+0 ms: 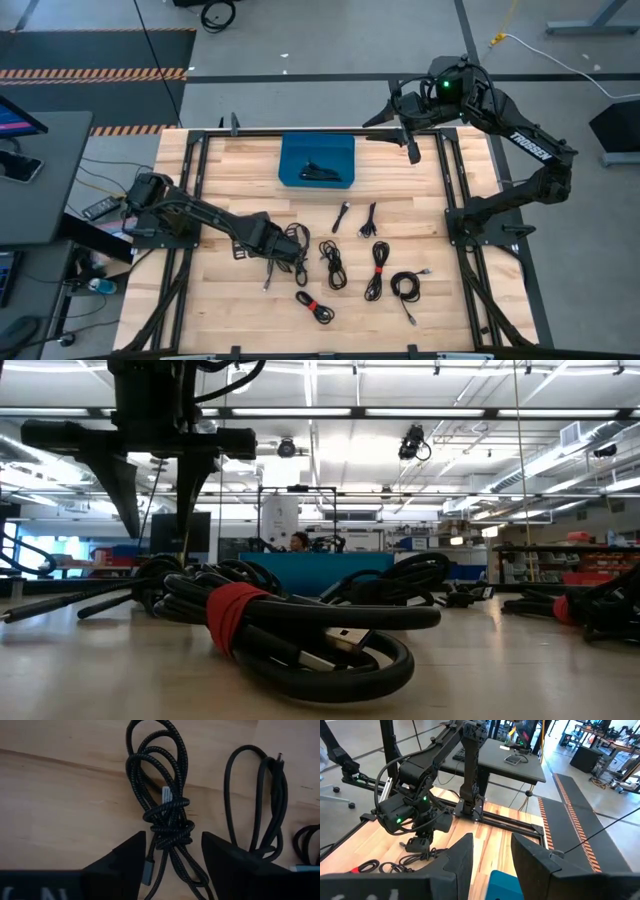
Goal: Pick and place USB-C Cables
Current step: Put the black charger cable into the blue bin
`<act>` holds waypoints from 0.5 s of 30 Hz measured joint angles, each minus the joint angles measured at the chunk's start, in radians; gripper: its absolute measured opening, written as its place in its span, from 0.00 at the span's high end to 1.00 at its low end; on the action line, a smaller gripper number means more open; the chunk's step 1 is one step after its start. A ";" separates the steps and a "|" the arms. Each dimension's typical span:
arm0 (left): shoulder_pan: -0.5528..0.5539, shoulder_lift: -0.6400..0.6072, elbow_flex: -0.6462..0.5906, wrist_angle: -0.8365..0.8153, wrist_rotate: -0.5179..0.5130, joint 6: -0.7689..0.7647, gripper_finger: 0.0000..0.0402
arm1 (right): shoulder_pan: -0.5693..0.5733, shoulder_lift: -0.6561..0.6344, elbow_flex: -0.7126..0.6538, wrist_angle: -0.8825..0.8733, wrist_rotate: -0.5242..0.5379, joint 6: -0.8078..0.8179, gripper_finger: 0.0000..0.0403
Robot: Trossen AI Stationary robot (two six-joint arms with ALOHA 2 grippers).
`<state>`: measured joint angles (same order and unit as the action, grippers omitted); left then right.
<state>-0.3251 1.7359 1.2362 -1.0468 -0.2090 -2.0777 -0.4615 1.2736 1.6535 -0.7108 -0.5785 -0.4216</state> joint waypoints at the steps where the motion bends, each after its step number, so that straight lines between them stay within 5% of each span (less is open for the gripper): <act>1: -0.003 0.000 0.000 0.000 0.001 -0.003 0.48 | 0.000 0.000 0.000 0.000 0.000 0.000 0.65; 15: -0.003 0.107 0.000 0.092 0.014 -0.031 0.41 | 0.000 0.000 0.000 -0.002 0.000 -0.008 0.67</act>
<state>-0.3283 1.8424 1.2359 -0.9552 -0.1952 -2.1086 -0.4615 1.2739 1.6535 -0.7124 -0.5788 -0.4301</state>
